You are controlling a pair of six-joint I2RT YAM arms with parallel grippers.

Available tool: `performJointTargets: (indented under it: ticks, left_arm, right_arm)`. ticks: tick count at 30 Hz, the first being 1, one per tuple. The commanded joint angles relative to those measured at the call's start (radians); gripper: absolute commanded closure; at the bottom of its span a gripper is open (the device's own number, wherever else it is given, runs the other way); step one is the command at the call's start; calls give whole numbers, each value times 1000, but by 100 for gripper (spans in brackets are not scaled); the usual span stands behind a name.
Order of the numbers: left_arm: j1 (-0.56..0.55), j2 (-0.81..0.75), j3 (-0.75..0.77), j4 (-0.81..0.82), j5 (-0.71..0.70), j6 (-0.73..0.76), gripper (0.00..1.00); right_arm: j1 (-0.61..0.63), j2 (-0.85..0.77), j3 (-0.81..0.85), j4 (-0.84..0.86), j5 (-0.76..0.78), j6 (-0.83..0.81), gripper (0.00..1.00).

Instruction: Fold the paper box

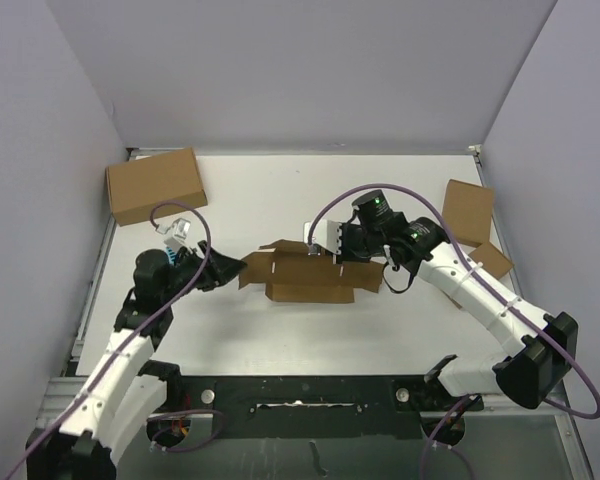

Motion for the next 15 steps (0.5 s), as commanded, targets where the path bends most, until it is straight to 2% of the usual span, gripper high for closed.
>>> performJointTargets:
  ticks: [1,6,9,13,15]
  left_arm:
    - [-86,-214,-86,-61,-155,-171,44]
    - [-216,-238,-145,-60,-226,-258,45]
    - [-327,-162,-138,-20,-270,-296,45]
    - [-546,-38,-104,9,-449,-301,45]
    - [-620,49,-88,18,-521,-315,45]
  right_arm:
    - [5,-31,-5,-3,-62,46,100]
    - [5,-4,35,-83,-127,68,100]
    - [5,-15,32,-85,-108,73,100]
    - [3,-18,25,-71,-91,78,100]
    - [6,-16,27,-70,-107,90,100]
